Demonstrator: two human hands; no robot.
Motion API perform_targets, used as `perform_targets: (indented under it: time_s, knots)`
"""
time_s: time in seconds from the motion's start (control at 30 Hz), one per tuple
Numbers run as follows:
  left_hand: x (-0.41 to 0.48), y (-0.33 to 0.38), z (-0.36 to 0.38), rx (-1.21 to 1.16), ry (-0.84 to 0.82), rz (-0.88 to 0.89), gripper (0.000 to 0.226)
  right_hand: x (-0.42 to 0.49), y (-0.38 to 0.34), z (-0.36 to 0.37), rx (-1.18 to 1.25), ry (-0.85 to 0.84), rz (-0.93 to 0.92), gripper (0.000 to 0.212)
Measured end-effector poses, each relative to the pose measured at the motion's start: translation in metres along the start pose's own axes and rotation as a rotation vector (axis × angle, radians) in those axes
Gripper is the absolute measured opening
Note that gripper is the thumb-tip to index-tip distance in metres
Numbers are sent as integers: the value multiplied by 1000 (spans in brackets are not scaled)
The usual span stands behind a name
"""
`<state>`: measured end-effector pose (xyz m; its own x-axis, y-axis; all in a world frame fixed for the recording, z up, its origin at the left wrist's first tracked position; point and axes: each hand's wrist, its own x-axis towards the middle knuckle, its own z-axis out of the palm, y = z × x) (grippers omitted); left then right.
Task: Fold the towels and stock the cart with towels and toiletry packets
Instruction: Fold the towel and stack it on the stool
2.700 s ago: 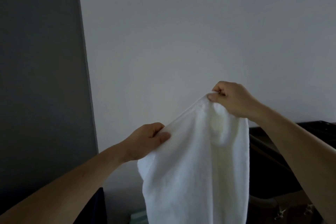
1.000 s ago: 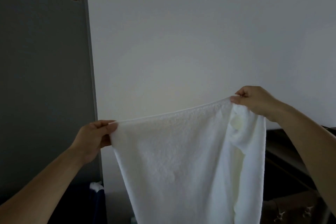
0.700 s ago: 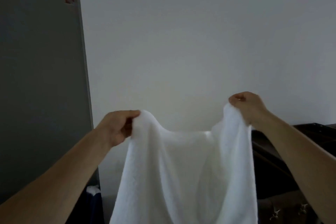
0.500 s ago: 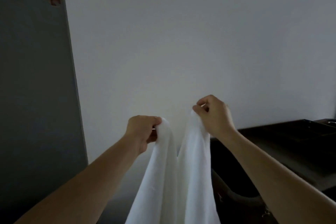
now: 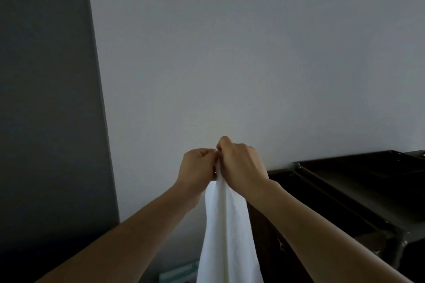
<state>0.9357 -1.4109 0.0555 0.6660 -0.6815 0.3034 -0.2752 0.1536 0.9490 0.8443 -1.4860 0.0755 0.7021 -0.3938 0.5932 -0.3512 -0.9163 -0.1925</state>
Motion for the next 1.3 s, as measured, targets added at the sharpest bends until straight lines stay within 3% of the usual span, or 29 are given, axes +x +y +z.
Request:
perform_targets:
  time_s: [0.13, 0.3, 0.37, 0.5, 0.7, 0.83, 0.93, 1.0, 1.07, 1.17, 1.23, 1.3]
  knots:
    - [-8, -10, -8, 126, -42, 89, 23, -1, -7, -8, 1, -162, -23, 16]
    - [-20, -21, -17, 218, -169, 209, 35, 7, -1, -31, 288, -307, 73, 21]
    - [-20, -24, -14, 342, -124, 261, 37, 9, -3, -32, 269, -357, 61, 19]
    - [-21, -33, -11, 433, 16, 343, 16, 10, -8, -23, 157, -375, 19, 20]
    - [-15, -41, -7, 453, 68, 315, 28, 6, -5, -8, 39, -362, -64, 17]
    - [-8, -43, -20, 318, 32, 257, 14, 6, 27, -3, 258, -287, -2, 13]
    - [5, -31, -31, 109, 89, 193, 23, 3, 57, 1, 476, -177, 54, 24]
    - [14, -12, -35, -63, 40, 203, 26, 1, 78, 3, 475, -124, 80, 34]
    - [22, 14, -39, -197, -6, 248, 26, -2, 95, 2, 459, -141, 112, 48]
    - [33, 52, -48, -361, -3, 305, 25, -8, 114, -1, 529, -182, 136, 49]
    - [38, 70, -54, -353, 40, 333, 23, -13, 123, -4, 559, -198, 158, 53]
    - [42, 78, -57, -314, 90, 349, 21, -19, 129, -4, 582, -222, 203, 71]
